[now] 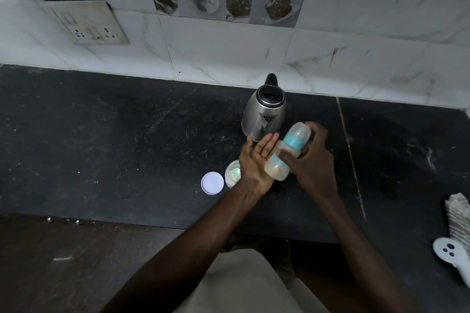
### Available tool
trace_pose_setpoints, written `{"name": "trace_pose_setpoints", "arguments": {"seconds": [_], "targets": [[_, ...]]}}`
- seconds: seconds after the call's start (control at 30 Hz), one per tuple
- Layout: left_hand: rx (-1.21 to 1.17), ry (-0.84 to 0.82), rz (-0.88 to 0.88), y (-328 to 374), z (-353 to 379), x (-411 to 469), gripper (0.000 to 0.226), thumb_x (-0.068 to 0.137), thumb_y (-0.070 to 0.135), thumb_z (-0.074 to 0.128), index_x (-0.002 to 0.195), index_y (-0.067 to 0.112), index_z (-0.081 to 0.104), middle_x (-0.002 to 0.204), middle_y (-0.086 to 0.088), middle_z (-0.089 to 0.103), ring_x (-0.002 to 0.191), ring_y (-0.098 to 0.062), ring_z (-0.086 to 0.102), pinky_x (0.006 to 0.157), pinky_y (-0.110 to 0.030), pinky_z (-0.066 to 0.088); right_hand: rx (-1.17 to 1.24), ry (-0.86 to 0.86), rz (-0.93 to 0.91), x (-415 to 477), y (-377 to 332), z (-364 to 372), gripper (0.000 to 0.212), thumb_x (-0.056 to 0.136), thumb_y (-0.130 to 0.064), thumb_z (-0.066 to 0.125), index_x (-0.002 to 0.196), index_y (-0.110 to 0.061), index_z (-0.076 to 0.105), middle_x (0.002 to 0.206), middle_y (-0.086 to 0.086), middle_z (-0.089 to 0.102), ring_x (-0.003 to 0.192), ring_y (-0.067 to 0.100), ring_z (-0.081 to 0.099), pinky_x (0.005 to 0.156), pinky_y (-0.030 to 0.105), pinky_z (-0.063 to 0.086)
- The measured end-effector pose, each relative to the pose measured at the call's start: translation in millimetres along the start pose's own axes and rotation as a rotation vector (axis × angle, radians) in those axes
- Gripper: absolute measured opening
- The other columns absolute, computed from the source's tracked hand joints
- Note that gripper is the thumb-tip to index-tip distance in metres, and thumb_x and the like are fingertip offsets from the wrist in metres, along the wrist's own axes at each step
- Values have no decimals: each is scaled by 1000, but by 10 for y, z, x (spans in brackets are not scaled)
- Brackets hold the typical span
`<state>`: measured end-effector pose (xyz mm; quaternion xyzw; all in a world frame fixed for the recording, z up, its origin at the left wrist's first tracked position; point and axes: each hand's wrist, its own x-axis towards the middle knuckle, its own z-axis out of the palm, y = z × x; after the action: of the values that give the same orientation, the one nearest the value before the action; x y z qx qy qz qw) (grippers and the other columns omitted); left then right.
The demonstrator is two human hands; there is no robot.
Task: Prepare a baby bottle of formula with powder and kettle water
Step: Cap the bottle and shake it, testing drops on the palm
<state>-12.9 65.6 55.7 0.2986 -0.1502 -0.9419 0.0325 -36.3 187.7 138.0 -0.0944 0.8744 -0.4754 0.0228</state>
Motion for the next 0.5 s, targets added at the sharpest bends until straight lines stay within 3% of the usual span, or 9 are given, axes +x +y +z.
{"name": "trace_pose_setpoints", "arguments": {"seconds": [0.13, 0.17, 0.27, 0.33, 0.43, 0.5], "targets": [[70, -26, 8, 14, 14, 15, 63, 101, 55, 47, 140, 8, 61, 139, -9, 68, 136, -24, 59, 121, -40, 37, 235, 330, 107, 176, -13, -174, 69, 85, -32, 86, 136, -26, 39, 111, -12, 63, 93, 5, 71, 79, 40, 66], [50, -31, 2, 7, 20, 7, 63, 101, 55, 47, 140, 7, 61, 139, -10, 68, 136, -25, 59, 120, -40, 38, 240, 305, 136, 168, -45, -149, 69, 85, -33, 85, 136, -26, 39, 113, -9, 64, 93, 8, 73, 75, 40, 67], [-33, -18, -35, -62, 14, 23, 64, 101, 52, 51, 140, 2, 59, 139, -15, 67, 136, -34, 58, 118, -51, 41, 146, -29, 171, -11, 26, 25, 68, 84, -34, 87, 133, -33, 39, 111, 1, 70, 84, 18, 76, 58, 24, 61], [-16, -19, -23, -56, 29, 50, 65, 100, 52, 53, 140, 2, 59, 140, -15, 66, 137, -33, 57, 121, -51, 37, 176, 18, 162, 5, 39, -21, 67, 84, -32, 87, 132, -35, 39, 110, -2, 69, 84, 17, 76, 56, 21, 58], [38, -50, 7, -27, 39, 62, 64, 100, 54, 50, 141, 5, 59, 142, -12, 66, 137, -26, 58, 124, -43, 34, 311, 261, 235, 79, -7, -110, 67, 85, -38, 85, 133, -31, 38, 113, -7, 65, 96, 15, 73, 69, 33, 65], [-23, -37, -22, -39, 48, 55, 65, 99, 52, 52, 141, 3, 58, 141, -14, 66, 138, -30, 57, 125, -49, 33, 215, 131, 224, -3, -9, -34, 65, 84, -36, 85, 130, -36, 39, 110, -6, 68, 88, 12, 73, 67, 36, 65]]}}
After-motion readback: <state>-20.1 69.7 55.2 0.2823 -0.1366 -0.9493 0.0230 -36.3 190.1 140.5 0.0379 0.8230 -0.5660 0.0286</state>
